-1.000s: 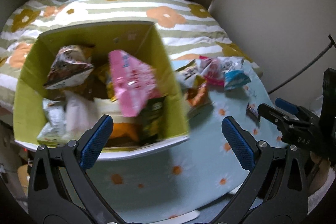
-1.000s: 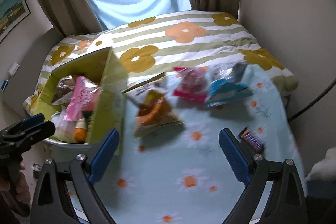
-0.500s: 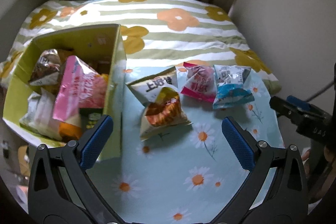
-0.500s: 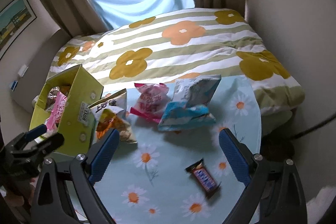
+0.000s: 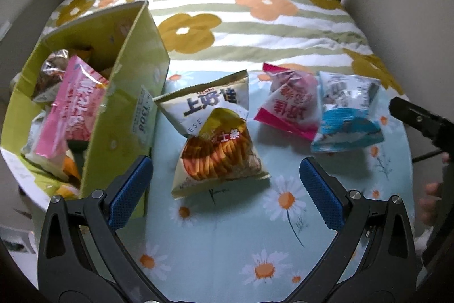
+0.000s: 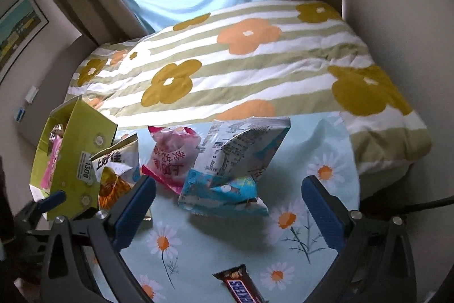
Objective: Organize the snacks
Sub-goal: 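Grasp the Oishi cheese-stick bag with the left tool while the right tool grasps the blue-and-white bag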
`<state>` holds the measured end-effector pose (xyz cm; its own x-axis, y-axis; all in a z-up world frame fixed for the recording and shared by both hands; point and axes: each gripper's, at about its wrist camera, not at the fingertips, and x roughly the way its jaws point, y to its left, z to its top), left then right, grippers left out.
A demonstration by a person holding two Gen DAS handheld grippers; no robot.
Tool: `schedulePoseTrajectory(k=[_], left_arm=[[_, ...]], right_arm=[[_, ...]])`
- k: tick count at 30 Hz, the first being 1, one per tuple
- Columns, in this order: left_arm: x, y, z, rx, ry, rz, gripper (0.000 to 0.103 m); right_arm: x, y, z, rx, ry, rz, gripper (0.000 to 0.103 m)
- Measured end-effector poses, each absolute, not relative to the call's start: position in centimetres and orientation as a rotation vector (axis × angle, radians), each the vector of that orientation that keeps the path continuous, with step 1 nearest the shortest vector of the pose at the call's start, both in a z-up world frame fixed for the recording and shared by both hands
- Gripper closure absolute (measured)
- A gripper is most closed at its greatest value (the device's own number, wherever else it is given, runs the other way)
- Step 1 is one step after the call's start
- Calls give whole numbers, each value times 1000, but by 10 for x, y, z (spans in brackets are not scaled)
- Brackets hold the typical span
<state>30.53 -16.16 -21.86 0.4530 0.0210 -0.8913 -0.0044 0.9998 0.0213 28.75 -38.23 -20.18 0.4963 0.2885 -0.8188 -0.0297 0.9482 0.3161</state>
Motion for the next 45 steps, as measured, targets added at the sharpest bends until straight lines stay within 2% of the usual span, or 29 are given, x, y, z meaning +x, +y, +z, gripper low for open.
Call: schedulePoseTrajectory(k=[18, 20, 22, 25, 29, 31, 40, 45], left_arm=[[368, -157, -284, 23, 1213, 94, 3], [372, -155, -292, 22, 1230, 100, 7], [375, -150, -298, 2, 1254, 103, 18], [378, -142, -306, -32, 1279, 103, 27], [375, -139, -308, -26, 1280, 90, 33], [373, -138, -307, -28, 1277, 75, 41], [369, -142, -297, 12, 1244, 52, 49], [366, -142, -287, 16, 1212, 39, 50]], right_arm=[[326, -396, -243, 428, 1166, 201, 1], [328, -398, -246, 445, 1169, 187, 1], [330, -396, -248, 436, 1177, 175, 1], [333, -395, -254, 442, 1191, 168, 1], [336, -395, -260, 473, 1204, 172, 1], [338, -394, -263, 486, 1204, 177, 1], [349, -385, -274, 505, 1207, 164, 1], [350, -382, -279, 524, 1217, 156, 3]])
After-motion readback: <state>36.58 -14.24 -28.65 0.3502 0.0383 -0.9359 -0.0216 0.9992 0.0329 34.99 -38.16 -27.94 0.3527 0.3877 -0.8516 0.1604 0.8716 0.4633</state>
